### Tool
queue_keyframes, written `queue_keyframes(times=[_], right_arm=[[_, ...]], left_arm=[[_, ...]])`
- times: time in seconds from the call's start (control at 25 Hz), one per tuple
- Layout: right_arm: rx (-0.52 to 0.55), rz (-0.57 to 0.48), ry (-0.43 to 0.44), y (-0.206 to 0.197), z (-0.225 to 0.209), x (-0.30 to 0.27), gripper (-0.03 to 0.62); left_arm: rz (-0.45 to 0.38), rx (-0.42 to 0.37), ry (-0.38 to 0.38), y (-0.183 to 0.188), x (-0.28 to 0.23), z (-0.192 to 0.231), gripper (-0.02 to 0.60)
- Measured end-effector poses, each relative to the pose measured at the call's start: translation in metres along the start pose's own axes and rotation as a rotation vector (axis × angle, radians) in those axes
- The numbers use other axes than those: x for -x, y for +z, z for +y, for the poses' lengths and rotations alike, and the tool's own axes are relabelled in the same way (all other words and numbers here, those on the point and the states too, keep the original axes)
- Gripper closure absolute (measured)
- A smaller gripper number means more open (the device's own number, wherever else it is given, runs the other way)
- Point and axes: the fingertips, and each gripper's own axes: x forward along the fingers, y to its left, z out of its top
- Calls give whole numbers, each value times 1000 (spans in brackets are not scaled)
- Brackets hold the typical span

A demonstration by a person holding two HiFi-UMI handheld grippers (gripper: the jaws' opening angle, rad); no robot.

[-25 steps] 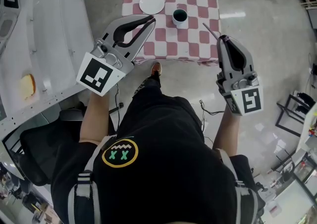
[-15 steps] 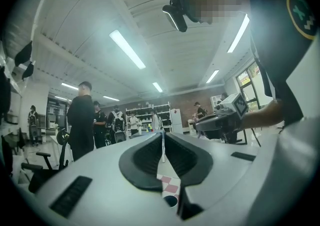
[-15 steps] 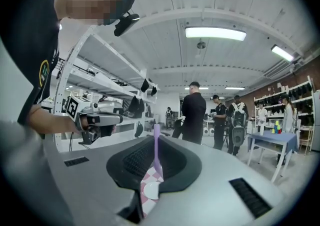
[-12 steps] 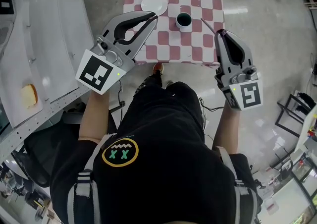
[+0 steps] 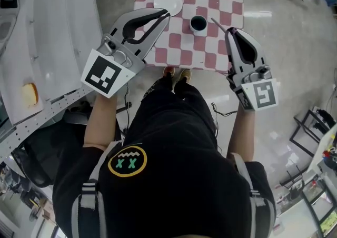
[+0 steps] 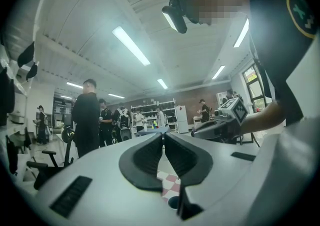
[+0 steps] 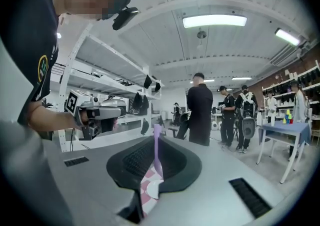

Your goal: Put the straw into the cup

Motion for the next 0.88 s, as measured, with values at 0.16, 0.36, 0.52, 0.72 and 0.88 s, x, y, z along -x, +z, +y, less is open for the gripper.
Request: queue_keyframes(times=[0.16, 0.36, 0.52, 0.72, 0.88], right_arm=[[-11, 9, 25, -11, -11, -10, 552], [-32, 28, 43, -34, -23, -20, 552], [-50, 50, 57, -54, -29, -30, 551], [-71, 94, 69, -80, -30, -38, 551], [-80, 127, 67, -103, -35, -45, 551]], left_arm=[[16, -6, 9, -2, -11, 1, 551], [23, -4, 5, -7, -25, -1, 551], [29, -1, -2, -11, -34, -3, 551], [35, 3, -4, -13, -37, -5, 551], [39, 8, 1, -15, -38, -2, 551]])
